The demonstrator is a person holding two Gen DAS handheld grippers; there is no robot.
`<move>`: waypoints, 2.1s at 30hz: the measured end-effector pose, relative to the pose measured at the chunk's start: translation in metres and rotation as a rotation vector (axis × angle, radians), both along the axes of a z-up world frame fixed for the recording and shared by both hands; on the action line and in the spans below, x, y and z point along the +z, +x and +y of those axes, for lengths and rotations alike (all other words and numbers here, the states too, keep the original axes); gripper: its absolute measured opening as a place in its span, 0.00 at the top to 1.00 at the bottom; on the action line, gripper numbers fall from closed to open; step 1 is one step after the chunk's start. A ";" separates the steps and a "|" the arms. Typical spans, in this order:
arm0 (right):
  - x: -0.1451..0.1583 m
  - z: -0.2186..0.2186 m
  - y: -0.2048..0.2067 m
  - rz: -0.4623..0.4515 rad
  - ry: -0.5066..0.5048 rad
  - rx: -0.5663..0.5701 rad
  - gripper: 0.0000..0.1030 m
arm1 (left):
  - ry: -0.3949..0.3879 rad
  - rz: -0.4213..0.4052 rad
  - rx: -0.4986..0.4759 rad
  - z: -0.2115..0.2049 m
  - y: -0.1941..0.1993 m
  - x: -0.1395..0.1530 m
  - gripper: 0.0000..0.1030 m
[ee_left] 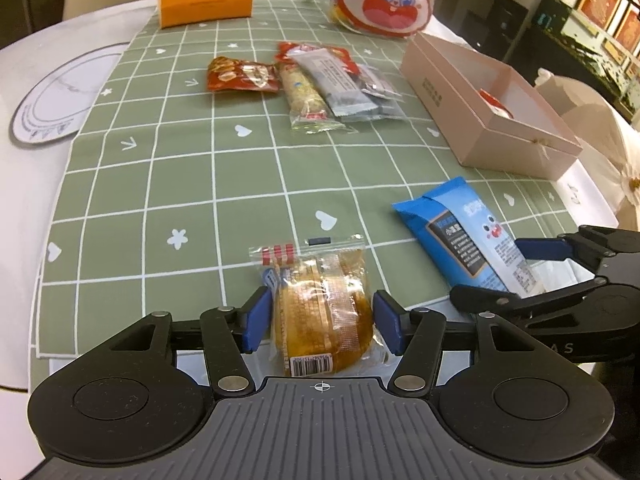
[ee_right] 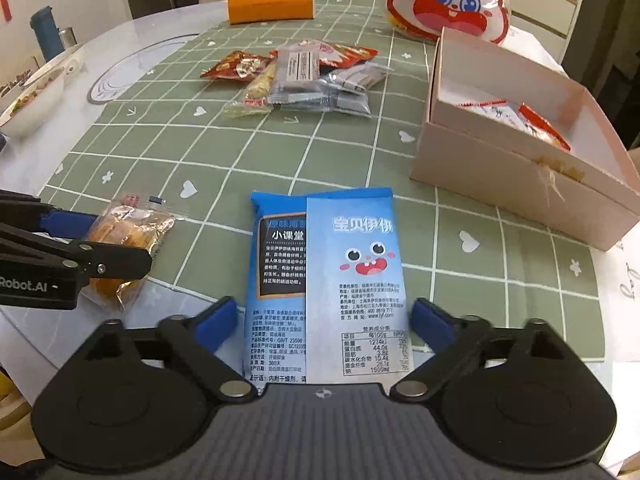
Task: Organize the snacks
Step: 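Lift and carry the cake bag and blue bag toward the pink box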
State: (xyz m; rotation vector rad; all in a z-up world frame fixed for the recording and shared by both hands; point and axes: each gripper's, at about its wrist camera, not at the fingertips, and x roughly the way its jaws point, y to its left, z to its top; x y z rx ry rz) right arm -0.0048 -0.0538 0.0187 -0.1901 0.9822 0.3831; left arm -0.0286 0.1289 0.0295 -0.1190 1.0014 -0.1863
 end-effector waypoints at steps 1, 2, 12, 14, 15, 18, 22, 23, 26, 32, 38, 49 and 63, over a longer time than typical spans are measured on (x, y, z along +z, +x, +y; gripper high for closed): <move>0.001 -0.001 0.000 0.002 -0.002 0.006 0.20 | -0.005 -0.001 0.009 0.000 -0.001 0.000 0.41; 0.003 -0.003 0.000 -0.001 -0.001 0.006 0.22 | -0.010 -0.002 0.014 -0.001 -0.002 0.000 0.41; 0.029 -0.060 -0.009 -0.035 -0.029 -0.037 0.25 | -0.064 0.048 -0.071 -0.045 -0.013 0.009 0.42; 0.031 -0.075 -0.012 -0.059 -0.044 -0.031 0.25 | -0.034 0.038 -0.101 -0.067 -0.014 0.012 0.42; 0.031 -0.084 -0.013 -0.069 -0.048 -0.024 0.25 | -0.030 0.032 -0.097 -0.078 -0.016 0.013 0.42; 0.029 -0.111 -0.011 -0.067 -0.030 0.016 0.25 | -0.072 0.016 -0.069 -0.109 -0.019 0.013 0.42; 0.029 -0.152 -0.012 -0.051 -0.017 0.053 0.25 | -0.082 0.032 -0.038 -0.158 -0.021 0.012 0.42; 0.030 -0.163 -0.013 -0.045 -0.004 0.066 0.25 | -0.067 0.033 -0.048 -0.169 -0.023 0.012 0.42; 0.029 -0.189 -0.012 -0.040 0.002 0.084 0.25 | -0.058 0.030 -0.033 -0.192 -0.026 0.014 0.42; 0.042 -0.221 -0.010 -0.078 0.033 0.140 0.25 | -0.049 -0.016 -0.005 -0.222 -0.020 0.024 0.42; 0.055 -0.231 -0.002 -0.118 0.045 0.181 0.25 | -0.042 -0.028 0.009 -0.237 -0.013 0.028 0.42; 0.034 -0.212 0.010 -0.049 0.042 0.156 0.25 | -0.020 0.004 0.025 -0.217 0.000 0.021 0.42; 0.038 -0.181 0.014 -0.065 0.020 0.155 0.25 | -0.066 0.025 0.106 -0.161 0.019 0.016 0.42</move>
